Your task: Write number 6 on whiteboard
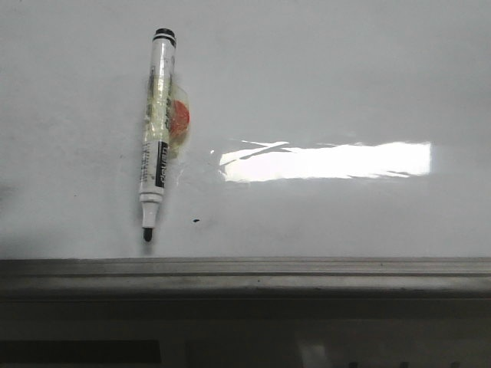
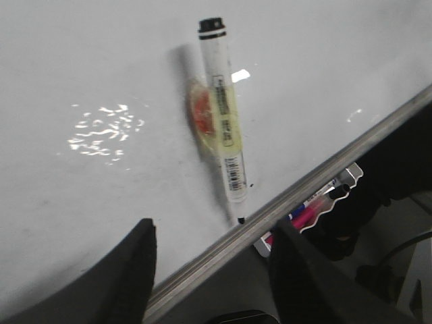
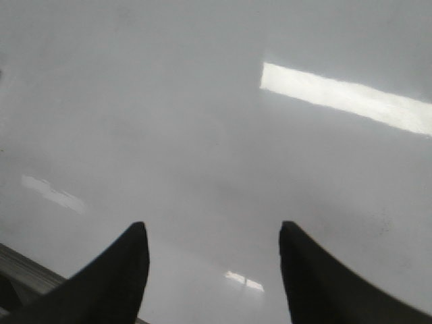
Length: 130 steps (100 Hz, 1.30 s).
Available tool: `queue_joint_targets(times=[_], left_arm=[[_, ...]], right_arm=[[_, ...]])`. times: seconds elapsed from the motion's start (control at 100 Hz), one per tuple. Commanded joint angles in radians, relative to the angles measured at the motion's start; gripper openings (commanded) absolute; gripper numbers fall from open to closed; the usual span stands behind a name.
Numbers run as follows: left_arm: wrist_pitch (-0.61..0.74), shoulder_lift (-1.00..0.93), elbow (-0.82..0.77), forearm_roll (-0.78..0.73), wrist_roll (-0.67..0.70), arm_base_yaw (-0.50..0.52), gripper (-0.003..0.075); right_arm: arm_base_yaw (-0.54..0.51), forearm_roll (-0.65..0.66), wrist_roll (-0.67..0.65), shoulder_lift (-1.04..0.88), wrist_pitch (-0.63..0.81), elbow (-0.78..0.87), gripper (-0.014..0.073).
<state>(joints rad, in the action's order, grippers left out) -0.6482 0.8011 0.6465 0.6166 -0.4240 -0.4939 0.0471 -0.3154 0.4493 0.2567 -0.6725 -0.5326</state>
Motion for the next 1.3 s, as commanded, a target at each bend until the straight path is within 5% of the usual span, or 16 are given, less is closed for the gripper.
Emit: queue_joint_targets(times=[0.0, 0.29, 0.61, 0.99, 1.16, 1.29], left_arm=[[0.117, 0.032, 0.037, 0.026, 0.021, -0.071, 0.0321], [0.261, 0.162, 0.048, -0.372, 0.389, -0.271, 0.0282], [0.402, 0.252, 0.051, -0.178, 0.477, -0.312, 0.0394], [0.492, 0.395, 0.051, -0.151, 0.480, -0.312, 0.0386], [0.516, 0.449, 0.051, -0.143, 0.480, -0.311, 0.0265], [0.470, 0.467, 0.051, -0.140, 0.480, -0.311, 0.0007]], right_arm=[[-0.001, -0.015, 0.010, 0.021, 0.064, -0.034, 0.0398], [-0.001, -0.009, 0.010, 0.026, 0.062, -0.032, 0.0398], [-0.001, -0.009, 0.010, 0.041, 0.063, -0.021, 0.0398], [0.005, -0.009, 0.010, 0.041, 0.064, -0.021, 0.0398], [0.020, -0.015, 0.010, 0.041, 0.064, -0.021, 0.0398], [0.020, -0.022, 0.010, 0.041, 0.064, -0.021, 0.0398]])
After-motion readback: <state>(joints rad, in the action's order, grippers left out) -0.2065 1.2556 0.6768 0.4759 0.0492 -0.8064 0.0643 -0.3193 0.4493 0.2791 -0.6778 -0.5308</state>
